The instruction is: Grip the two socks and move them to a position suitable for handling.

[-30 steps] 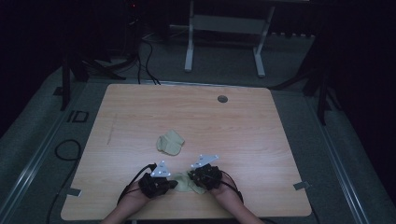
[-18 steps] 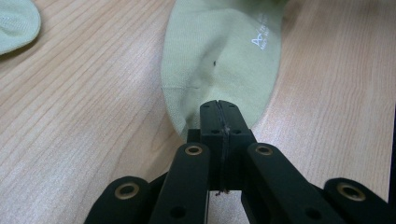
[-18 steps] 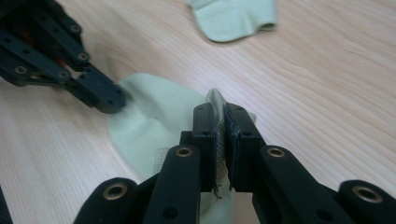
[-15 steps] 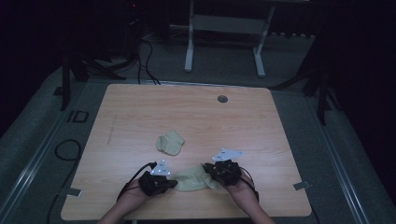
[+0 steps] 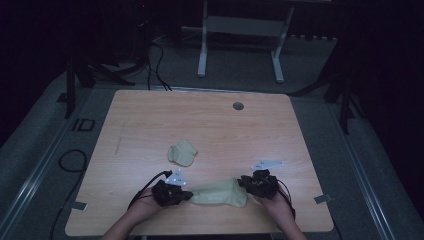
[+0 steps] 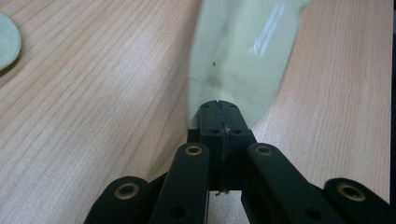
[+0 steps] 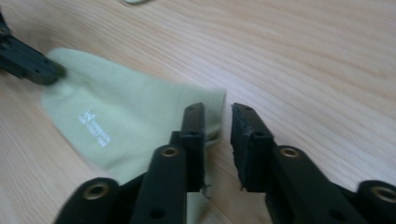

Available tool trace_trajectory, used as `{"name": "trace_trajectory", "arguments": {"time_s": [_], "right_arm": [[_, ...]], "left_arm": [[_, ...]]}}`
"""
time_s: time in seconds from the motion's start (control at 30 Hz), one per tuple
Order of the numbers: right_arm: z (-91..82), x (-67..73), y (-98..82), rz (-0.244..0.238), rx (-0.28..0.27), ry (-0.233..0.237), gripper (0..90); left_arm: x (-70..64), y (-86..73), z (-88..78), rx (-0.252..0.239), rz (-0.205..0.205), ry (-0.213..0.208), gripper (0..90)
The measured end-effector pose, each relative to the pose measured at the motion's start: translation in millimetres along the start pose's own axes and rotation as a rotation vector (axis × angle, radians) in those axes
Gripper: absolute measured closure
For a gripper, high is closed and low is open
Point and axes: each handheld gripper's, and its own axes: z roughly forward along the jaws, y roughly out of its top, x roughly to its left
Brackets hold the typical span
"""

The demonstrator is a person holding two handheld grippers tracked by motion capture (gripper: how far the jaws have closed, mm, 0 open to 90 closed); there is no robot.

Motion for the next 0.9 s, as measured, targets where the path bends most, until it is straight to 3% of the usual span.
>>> {"name": "trace_trajectory", "arguments": {"time_s": [0.03, 0.27, 0.33, 0.37, 0.4, 0.57, 0.73, 0.9], "right_arm": [[-1.3, -4.3, -2.8, 0.007, 0.005, -0.022, 70.9], [-4.1, -5.7, -7.8, 0.020, 0.007, -0.018, 66.1], [-5.0, -5.8, -7.6, 0.018, 0.005, -0.012, 64.4], [-8.1, -6.2, -4.6, 0.014, -0.008, -0.010, 56.2], [-8.5, -6.5, -3.6, 0.013, -0.009, -0.006, 54.1], [-9.3, -7.3, 4.9, 0.001, -0.027, 0.004, 46.4], [-6.4, -7.2, 19.4, -0.022, -0.041, 0.022, 43.1], [3.8, -3.2, 36.9, -0.055, -0.033, 0.031, 40.8]], "left_arm": [[0.7, 0.3, 0.2, 0.000, 0.005, -0.001, 89.4], [6.1, 3.5, 0.9, 0.002, -0.008, -0.018, 84.8], [5.3, 3.6, 0.7, -0.001, -0.006, -0.022, 76.6], [2.7, 3.4, -1.7, -0.028, -0.001, -0.036, 69.6], [1.5, 3.7, -3.3, -0.041, -0.008, -0.035, 65.6], [-3.9, 3.3, -15.2, -0.101, -0.012, 0.025, 50.0], [1.1, -6.2, -23.9, -0.120, -0.048, 0.037, 45.9], [1.4, -18.9, -29.8, -0.113, -0.059, 0.049, 45.1]]}}
